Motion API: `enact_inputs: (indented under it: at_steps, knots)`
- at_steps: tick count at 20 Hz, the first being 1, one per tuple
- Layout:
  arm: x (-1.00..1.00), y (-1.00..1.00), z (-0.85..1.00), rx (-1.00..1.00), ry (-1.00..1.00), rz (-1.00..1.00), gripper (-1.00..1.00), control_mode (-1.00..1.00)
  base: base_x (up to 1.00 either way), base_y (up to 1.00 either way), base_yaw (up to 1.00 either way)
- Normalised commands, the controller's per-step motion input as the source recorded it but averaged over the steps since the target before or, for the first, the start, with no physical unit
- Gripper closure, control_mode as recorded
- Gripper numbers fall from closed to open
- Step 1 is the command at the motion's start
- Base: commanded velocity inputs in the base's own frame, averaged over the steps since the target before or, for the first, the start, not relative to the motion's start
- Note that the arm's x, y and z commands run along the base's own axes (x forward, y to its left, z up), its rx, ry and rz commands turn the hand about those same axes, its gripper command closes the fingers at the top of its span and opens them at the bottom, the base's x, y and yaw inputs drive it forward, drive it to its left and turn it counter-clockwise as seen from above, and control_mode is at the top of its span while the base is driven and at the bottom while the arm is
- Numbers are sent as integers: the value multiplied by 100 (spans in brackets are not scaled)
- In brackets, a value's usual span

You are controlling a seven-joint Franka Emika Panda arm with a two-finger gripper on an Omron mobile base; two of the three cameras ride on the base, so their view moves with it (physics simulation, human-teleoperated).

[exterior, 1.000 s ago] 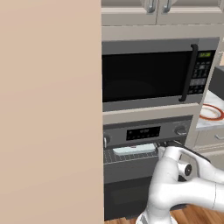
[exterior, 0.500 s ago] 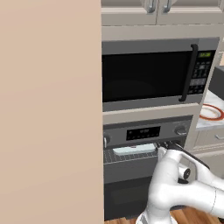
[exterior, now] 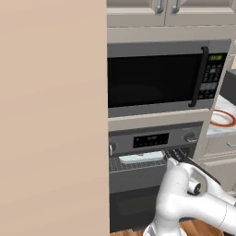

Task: Take the baked cake out of the oven and place it on the plate for cooling. Then close the oven door.

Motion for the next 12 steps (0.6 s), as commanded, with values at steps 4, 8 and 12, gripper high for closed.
enact_inputs:
  at_steps: [4, 8, 12]
  knots:
    - [22, 0, -18, 0, -3, 0, -100, -100, 0, 0, 0]
    - [16, 0, -14, 0, -1, 0, -100, -100, 0, 0, 0]
    - [13, 0, -11, 0, 0, 0, -100, -100, 0, 0, 0]
